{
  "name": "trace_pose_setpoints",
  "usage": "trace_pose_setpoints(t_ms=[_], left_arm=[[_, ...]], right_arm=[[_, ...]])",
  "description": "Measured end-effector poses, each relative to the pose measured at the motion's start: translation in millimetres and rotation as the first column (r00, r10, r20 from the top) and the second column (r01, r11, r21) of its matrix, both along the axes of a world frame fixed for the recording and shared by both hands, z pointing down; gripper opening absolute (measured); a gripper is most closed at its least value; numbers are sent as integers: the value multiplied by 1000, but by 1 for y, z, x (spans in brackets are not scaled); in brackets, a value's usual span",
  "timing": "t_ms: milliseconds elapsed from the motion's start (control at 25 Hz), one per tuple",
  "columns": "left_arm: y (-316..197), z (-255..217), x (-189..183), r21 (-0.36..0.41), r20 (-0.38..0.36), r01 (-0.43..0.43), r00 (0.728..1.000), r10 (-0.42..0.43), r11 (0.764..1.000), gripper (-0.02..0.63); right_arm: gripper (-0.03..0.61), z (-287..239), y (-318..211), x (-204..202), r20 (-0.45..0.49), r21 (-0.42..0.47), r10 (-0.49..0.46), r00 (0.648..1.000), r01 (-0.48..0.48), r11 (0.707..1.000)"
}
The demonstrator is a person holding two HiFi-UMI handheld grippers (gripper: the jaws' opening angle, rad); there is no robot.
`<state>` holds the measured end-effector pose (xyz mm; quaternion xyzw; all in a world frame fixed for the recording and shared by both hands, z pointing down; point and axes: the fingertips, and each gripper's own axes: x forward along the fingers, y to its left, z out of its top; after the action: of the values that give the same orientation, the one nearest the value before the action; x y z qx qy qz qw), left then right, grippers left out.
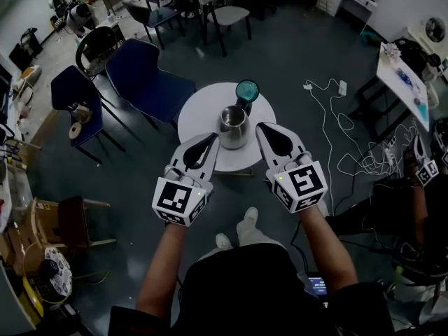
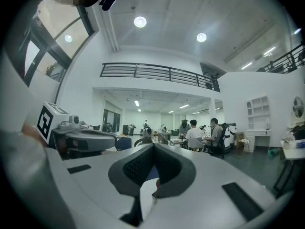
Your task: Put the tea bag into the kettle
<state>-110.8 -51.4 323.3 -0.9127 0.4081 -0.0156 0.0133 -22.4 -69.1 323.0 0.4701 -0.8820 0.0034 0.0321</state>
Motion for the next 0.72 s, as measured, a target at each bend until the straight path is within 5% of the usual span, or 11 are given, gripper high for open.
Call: trace_pose_setpoints(t_ms=[720], left_arm=[[78,-4,-22,10,-1,-32,999,32,999,15]], right_arm=[[17,-5,81,-24,-2,16,32,999,-32,999]])
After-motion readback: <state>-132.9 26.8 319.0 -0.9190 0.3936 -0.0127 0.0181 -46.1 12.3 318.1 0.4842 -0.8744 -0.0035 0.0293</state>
